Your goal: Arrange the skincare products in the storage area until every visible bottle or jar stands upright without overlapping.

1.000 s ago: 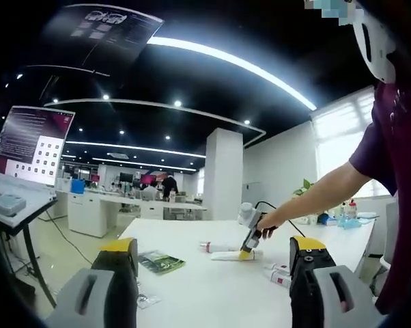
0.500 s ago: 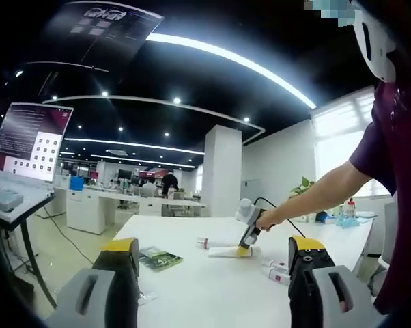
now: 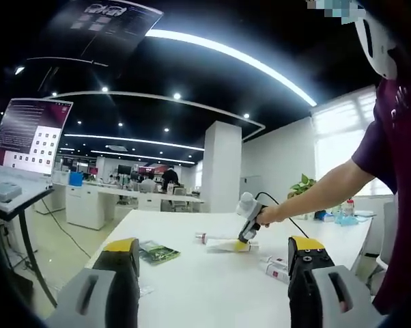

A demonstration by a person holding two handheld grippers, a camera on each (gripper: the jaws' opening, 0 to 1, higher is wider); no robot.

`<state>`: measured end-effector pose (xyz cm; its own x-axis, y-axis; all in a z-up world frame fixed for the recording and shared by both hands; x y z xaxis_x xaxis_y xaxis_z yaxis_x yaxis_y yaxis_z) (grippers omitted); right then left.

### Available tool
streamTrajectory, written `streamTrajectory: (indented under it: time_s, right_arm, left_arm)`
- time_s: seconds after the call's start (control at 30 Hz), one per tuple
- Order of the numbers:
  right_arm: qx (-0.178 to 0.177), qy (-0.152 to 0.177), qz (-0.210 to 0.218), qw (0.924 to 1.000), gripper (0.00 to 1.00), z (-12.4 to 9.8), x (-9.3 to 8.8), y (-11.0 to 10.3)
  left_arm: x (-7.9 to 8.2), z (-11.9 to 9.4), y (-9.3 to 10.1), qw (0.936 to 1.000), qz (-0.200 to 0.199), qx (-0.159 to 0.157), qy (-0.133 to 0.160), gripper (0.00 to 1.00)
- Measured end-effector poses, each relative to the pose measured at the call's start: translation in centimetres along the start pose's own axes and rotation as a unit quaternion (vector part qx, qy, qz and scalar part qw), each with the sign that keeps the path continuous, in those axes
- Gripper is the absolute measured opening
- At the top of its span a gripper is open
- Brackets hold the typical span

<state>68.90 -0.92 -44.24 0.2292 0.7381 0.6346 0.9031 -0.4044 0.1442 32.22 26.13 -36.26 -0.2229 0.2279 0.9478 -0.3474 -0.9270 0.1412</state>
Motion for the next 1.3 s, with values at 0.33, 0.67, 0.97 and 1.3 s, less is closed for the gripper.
streamTrajectory:
  time_s: [0.33, 0.67, 0.97, 1.3]
  right_arm:
    - [-0.027, 0.079, 0.011, 0.9964, 0.05, -2.2, 0.6, -1.0]
    - [-0.055, 0.185, 0.038, 0.9804, 0.05, -5.1, 2.2, -2.3]
    - [-0.066, 0.234, 0.031, 0.9696, 0.05, -6.8, 3.9, -4.2]
    - [-0.083, 0.304, 0.046, 0.9480, 0.06, -9.3, 4.2, -6.9]
  left_arm:
    - [-1.1, 0.5, -0.3, 0.9994, -0.028, 0.010, -0.017, 0.88]
    - [-1.6, 1.9, -0.1, 0.9942, -0.097, 0.042, -0.014, 0.82]
    - [-1.6, 3.4, 0.5, 0.9974, -0.068, 0.011, -0.021, 0.82]
    - [-2.2, 5.7, 1.4, 0.9974, -0.067, -0.008, -0.026, 0.82]
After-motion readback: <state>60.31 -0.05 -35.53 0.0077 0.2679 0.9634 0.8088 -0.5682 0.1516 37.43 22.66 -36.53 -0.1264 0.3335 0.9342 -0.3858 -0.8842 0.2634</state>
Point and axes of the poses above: the point that each gripper's makers call its tool centre point, and the gripper's own axes: z roughly forward along the fingers, y roughly to its right, x roughly out of its top, the point moved 8 cm from there along -z, roughly backward along the fingers, and after that the axes turned 13 degrees about y, right-handed, at the moved point
